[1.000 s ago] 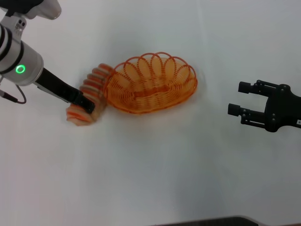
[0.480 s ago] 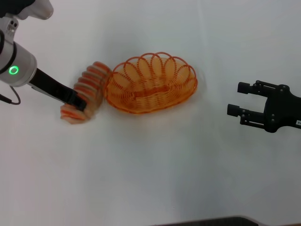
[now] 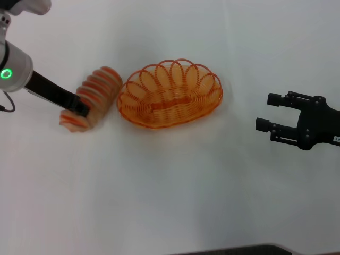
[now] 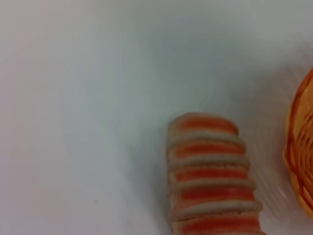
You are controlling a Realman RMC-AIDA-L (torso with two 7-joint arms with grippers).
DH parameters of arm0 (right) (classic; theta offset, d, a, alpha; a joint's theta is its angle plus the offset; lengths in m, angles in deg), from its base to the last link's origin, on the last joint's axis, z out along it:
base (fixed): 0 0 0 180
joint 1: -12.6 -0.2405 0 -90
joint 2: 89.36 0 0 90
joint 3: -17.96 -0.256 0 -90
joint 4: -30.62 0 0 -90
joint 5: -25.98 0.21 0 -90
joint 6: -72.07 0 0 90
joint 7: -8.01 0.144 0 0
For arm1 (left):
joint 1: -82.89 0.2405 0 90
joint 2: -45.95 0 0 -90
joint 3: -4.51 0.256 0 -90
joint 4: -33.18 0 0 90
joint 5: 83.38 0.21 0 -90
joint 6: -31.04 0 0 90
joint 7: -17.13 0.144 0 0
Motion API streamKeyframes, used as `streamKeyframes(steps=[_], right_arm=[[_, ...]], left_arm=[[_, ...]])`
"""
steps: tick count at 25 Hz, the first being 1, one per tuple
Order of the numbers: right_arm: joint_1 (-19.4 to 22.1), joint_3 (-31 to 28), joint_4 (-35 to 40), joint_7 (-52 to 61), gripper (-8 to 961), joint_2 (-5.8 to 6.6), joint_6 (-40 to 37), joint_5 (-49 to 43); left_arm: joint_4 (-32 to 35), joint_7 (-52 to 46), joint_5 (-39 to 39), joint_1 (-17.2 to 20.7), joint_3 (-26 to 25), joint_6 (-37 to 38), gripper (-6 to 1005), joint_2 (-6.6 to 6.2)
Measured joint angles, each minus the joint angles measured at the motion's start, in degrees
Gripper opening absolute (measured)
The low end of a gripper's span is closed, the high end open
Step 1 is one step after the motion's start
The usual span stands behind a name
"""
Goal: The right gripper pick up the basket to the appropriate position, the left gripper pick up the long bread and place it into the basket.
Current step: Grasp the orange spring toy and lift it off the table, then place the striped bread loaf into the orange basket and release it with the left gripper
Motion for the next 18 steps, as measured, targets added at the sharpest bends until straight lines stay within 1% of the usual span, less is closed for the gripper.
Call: streamKeyframes(steps=[5, 11, 15, 18], right_arm=[[-0.05, 0.02, -0.03, 0.0, 745, -0.03, 0.03, 0.0], [-0.26, 0.09, -0.03, 0.04, 745, -0.04, -0.22, 0.0], [-0.27, 0.09, -0.03, 0.05, 745, -0.04, -0.27, 0.0], [-0.33, 0.09, -0.03, 0.06, 745, -0.03, -0.23, 0.0]], left_arm=[[2.89, 1.89, -0.31, 0.71, -0.79, 0.32, 397, -0.36], [6.77, 6.08, -0.59, 0.36, -4.18, 2.52, 355, -0.39], [10.3, 10.38, -3.15, 0.35, -5.63, 4.98, 319, -0.21], [11.18, 12.07, -5.1, 0.31, -5.89, 5.98, 299, -0.25]])
